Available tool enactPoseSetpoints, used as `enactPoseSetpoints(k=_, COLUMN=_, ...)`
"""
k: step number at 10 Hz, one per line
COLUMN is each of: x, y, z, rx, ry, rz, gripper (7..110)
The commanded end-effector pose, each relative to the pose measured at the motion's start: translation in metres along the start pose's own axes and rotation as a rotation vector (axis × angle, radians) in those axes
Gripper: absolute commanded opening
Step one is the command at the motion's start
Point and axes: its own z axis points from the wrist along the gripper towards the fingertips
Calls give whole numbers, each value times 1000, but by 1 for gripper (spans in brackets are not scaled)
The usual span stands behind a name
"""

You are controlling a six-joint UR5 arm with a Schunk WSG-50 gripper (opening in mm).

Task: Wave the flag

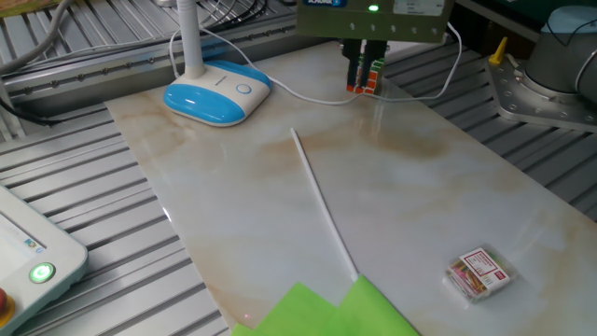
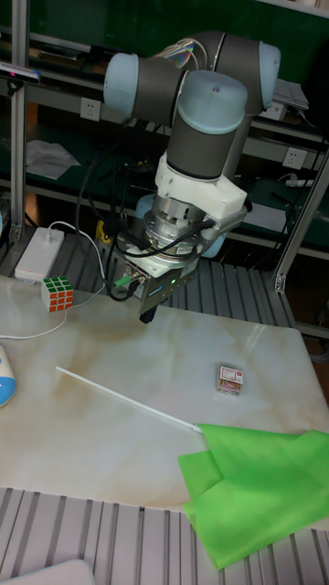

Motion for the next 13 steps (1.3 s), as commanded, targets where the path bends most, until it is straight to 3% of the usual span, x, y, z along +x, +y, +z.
enactPoseSetpoints(k=1, x=-8, y=-1, z=-2, rx=0, ry=-49, rz=-132, gripper=7)
enactPoseSetpoints(k=2, x=-15, y=5, z=-3, rx=-19, ry=-87, rz=-208, gripper=7)
enactPoseSetpoints(k=3, x=-19, y=7, z=-4, rx=-26, ry=-102, rz=-199, gripper=7)
enactPoseSetpoints(k=5, x=-5, y=2, z=-6, rx=-9, ry=-53, rz=-157, gripper=7)
enactPoseSetpoints(k=11, x=-13, y=6, z=-6, rx=-17, ry=-110, rz=-111, gripper=7)
enactPoseSetpoints(k=13, x=-13, y=7, z=-6, rx=-21, ry=-104, rz=-107, gripper=7)
